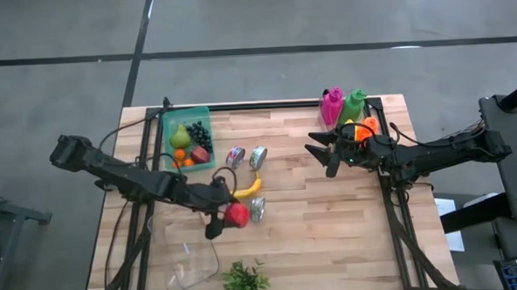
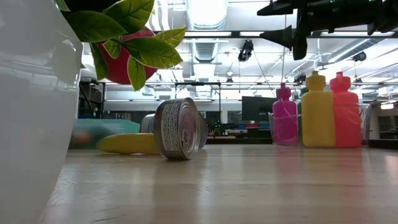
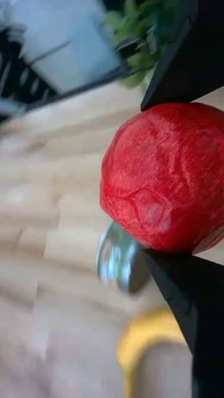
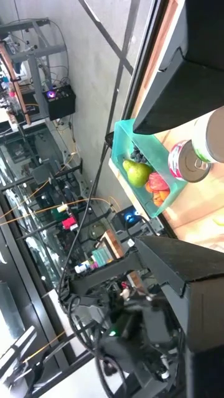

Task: Pick & Place Food Item
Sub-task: Put the red apple into the green bin

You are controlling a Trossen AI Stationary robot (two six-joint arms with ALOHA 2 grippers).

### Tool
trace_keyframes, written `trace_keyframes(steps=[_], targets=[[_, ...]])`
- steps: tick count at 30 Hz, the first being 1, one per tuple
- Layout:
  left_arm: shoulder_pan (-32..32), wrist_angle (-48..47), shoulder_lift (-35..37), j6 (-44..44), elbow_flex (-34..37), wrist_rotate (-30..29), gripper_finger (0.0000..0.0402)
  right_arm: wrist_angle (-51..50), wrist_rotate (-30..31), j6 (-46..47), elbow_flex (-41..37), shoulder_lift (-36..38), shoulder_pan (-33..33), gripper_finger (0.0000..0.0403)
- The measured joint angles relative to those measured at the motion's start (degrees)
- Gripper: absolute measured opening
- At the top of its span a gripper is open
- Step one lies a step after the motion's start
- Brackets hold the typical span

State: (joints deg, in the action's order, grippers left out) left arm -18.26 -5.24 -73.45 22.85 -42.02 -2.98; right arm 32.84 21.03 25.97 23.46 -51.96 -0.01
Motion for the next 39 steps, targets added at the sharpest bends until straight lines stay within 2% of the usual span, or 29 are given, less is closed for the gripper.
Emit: trace_keyframes(steps=[7,12,22,24,30,36,39], targets=[[0.0,-8.6,6.2,11.0,0.1,-13.4,0.0354,0.0,0.0,0.0,0.0,0.0,0.0,0.0276],[0.0,-10.7,9.9,16.2,0.0,-18.7,0.0354,0.0,0.0,0.0,0.0,0.0,0.0,0.0276],[0.0,-11.3,13.4,18.1,0.0,-30.6,0.0354,0.0,0.0,0.0,0.0,0.0,0.0,0.0276],[0.1,-12.5,13.4,19.3,0.0,-32.0,0.0354,0.0,0.0,0.0,0.0,0.0,0.0,0.0276],[3.1,-16.2,14.9,31.3,-0.1,-33.9,0.0354,0.0,0.0,0.0,0.0,0.0,0.0,0.0276],[7.5,-29.2,18.3,45.7,0.0,-33.4,0.0354,0.0,0.0,0.0,0.0,0.0,0.0,0.0276],[9.1,-33.0,19.9,48.6,0.0,-31.9,0.0354,0.0,0.0,0.0,0.0,0.0,0.0,0.0276]])
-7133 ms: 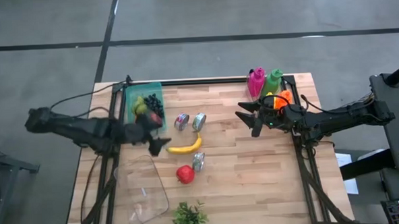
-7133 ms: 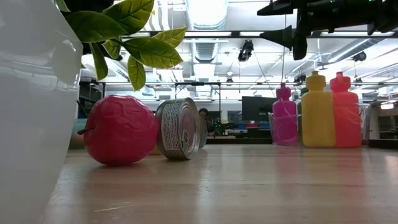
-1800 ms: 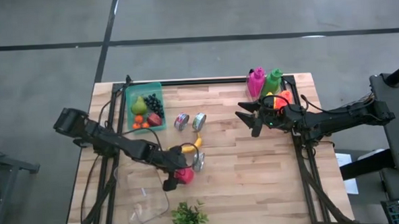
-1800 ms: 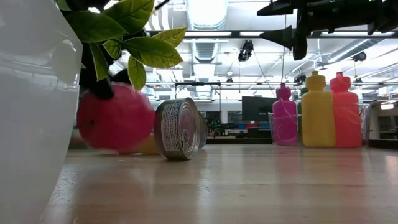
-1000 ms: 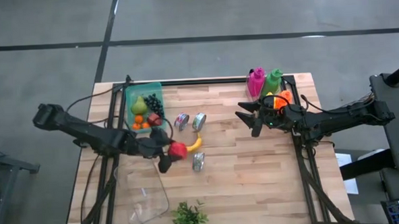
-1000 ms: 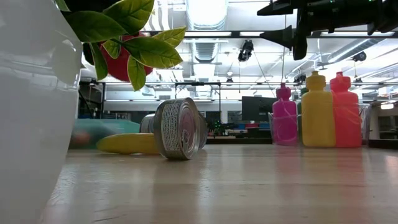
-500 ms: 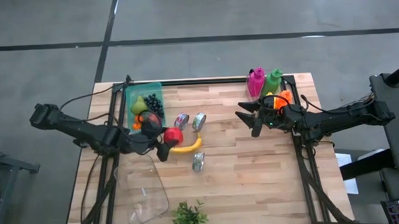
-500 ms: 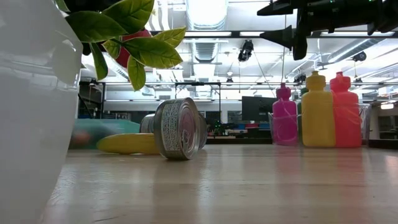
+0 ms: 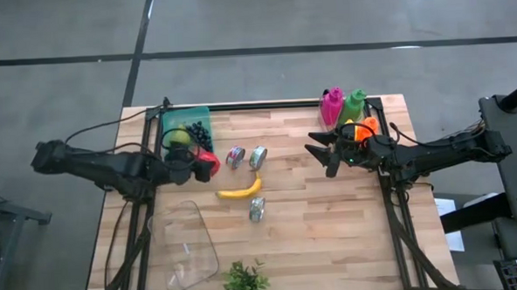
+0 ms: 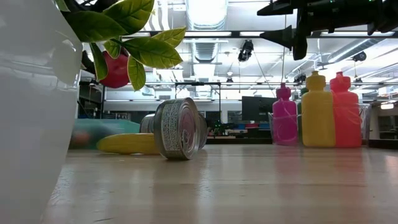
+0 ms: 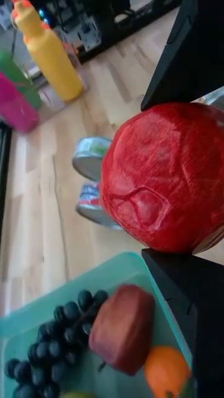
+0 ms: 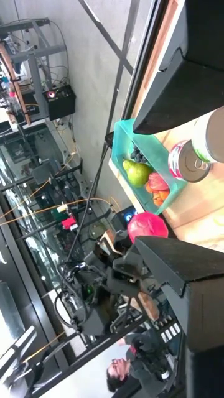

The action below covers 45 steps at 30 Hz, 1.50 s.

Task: Pick & Place Food Item
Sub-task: Put the red apple into the green bin

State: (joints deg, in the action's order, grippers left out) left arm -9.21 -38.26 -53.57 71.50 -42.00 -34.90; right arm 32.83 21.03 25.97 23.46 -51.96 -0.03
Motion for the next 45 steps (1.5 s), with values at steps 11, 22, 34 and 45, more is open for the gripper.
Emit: trace_keyframes(steps=[11,22,34,45], targets=[[5.3,-6.0,4.8,1.7,0.0,0.8,0.0354,0.0,0.0,0.0,0.0,0.0,0.0,0.0276],[14.0,-13.6,4.7,6.4,0.1,3.6,0.0354,0.0,0.0,0.0,0.0,0.0,0.0,0.0276],[34.9,-13.3,3.6,-7.1,0.2,7.0,0.0354,0.0,0.0,0.0,0.0,0.0,0.0,0.0276],[54.7,1.3,-5.2,-34.6,0.2,25.6,0.0354,0.0,0.0,0.0,0.0,0.0,0.0,0.0276]])
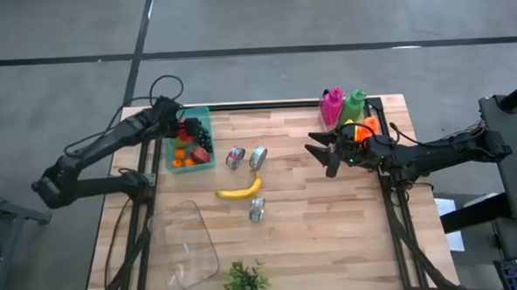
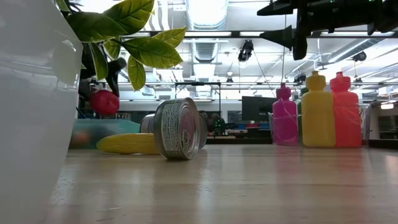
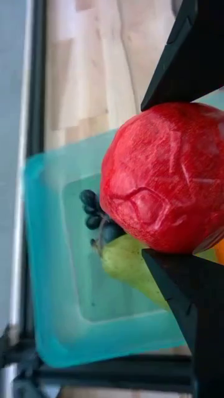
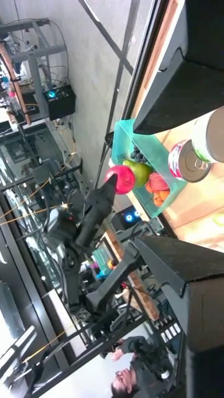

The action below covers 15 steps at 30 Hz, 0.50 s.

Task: Pick & Place Food Item
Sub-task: Put the red apple into the green bin

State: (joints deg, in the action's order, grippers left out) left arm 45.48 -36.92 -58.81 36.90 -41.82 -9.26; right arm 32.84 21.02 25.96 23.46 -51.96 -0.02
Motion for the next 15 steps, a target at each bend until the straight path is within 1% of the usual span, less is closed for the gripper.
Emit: trace_keyframes(steps=[2,4,11,15], targets=[[1.6,0.1,-2.0,-0.8,0.0,1.9,0.0354,0.0,0.0,0.0,0.0,0.0,0.0,0.0276],[2.4,0.1,-3.9,-0.8,0.0,2.3,0.0354,0.0,0.0,0.0,0.0,0.0,0.0,0.0276],[2.6,2.5,-8.0,-2.7,0.0,2.9,0.0354,0.0,0.0,0.0,0.0,0.0,0.0,0.0276],[2.6,2.9,-8.1,-2.7,0.0,3.3,0.0375,0.0,0.0,0.0,0.0,0.0,0.0,0.0276]])
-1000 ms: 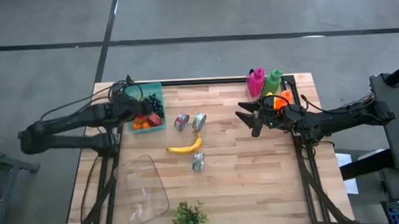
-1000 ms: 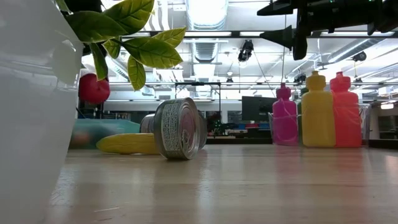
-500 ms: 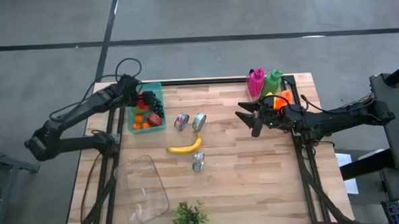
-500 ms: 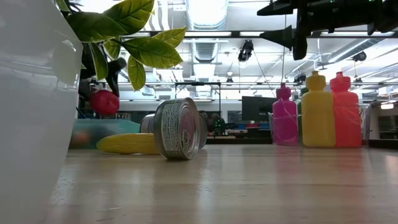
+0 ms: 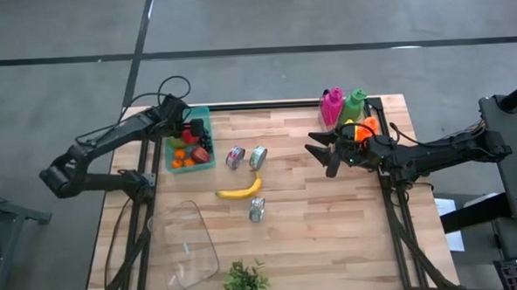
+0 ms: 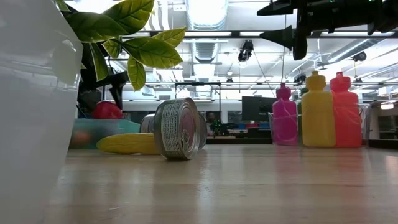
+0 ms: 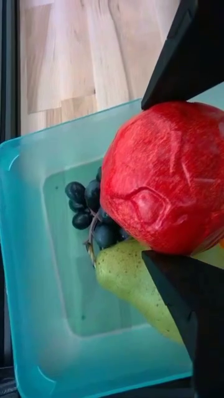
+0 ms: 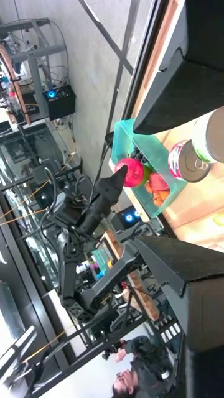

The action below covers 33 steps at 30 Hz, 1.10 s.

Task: Pick & Place Food Item
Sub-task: Put the red apple into the green bin, then put the yellow banana into the green bin

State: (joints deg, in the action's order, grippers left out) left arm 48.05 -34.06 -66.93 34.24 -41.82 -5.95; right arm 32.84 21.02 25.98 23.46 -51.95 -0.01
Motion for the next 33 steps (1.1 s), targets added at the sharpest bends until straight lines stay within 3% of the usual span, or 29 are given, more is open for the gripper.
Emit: trace_keyframes(steps=[3,26,33], targets=[[0.0,0.0,0.1,0.0,0.0,0.0,0.0394,0.0,0.0,0.0,0.0,0.0,0.0,0.0276],[-0.1,-1.9,0.1,-1.3,-4.4,0.7,0.0399,0.0,0.0,0.0,0.0,0.0,0.0,0.0276],[-1.7,-3.4,1.4,-0.9,-4.4,9.2,0.0399,0.0,0.0,0.0,0.0,0.0,0.0,0.0276]])
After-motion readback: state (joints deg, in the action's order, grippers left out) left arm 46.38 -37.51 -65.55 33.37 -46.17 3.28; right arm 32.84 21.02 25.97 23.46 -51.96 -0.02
